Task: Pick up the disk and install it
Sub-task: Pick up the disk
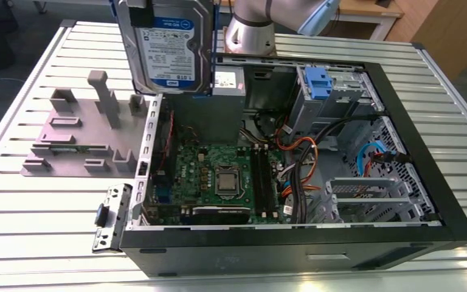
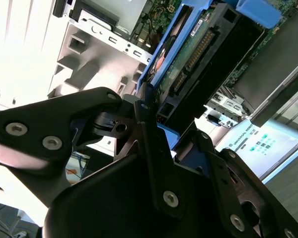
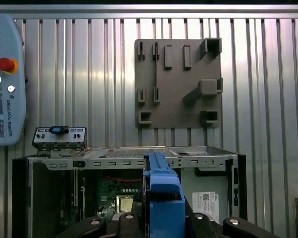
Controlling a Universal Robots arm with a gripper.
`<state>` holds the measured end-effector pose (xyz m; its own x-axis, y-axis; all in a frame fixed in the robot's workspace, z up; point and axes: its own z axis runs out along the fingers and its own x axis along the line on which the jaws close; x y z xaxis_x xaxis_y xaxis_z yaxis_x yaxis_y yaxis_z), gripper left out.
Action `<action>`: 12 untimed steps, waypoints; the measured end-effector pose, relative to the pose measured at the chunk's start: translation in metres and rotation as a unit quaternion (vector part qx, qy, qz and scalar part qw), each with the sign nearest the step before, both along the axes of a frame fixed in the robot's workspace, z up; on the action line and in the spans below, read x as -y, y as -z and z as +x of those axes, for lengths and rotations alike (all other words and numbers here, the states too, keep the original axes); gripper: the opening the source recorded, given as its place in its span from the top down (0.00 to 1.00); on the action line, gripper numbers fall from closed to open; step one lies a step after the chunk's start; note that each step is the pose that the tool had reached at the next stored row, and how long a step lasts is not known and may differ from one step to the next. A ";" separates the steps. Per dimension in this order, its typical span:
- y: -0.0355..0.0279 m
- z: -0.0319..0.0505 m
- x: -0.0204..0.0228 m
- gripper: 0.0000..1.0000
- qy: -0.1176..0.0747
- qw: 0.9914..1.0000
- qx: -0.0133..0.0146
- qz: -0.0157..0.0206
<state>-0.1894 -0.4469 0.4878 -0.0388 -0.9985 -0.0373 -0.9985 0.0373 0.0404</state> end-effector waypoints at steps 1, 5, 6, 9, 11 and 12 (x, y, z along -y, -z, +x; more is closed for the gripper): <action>0.0000 0.0004 0.0000 0.64 0.000 1.000 0.000 0.000; 0.0002 0.0017 0.0001 0.64 0.000 1.000 0.000 0.000; 0.0002 0.0020 0.0001 0.64 0.000 1.000 0.000 0.000; 0.0003 0.0030 0.0002 0.64 0.000 1.000 0.000 0.000; 0.0004 0.0036 0.0002 0.64 0.000 1.000 0.000 0.000; 0.0004 0.0039 0.0002 0.64 0.000 1.000 0.000 0.000</action>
<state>-0.1855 -0.4471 0.4874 -0.0389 -0.9985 -0.0373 -0.9985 0.0374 0.0404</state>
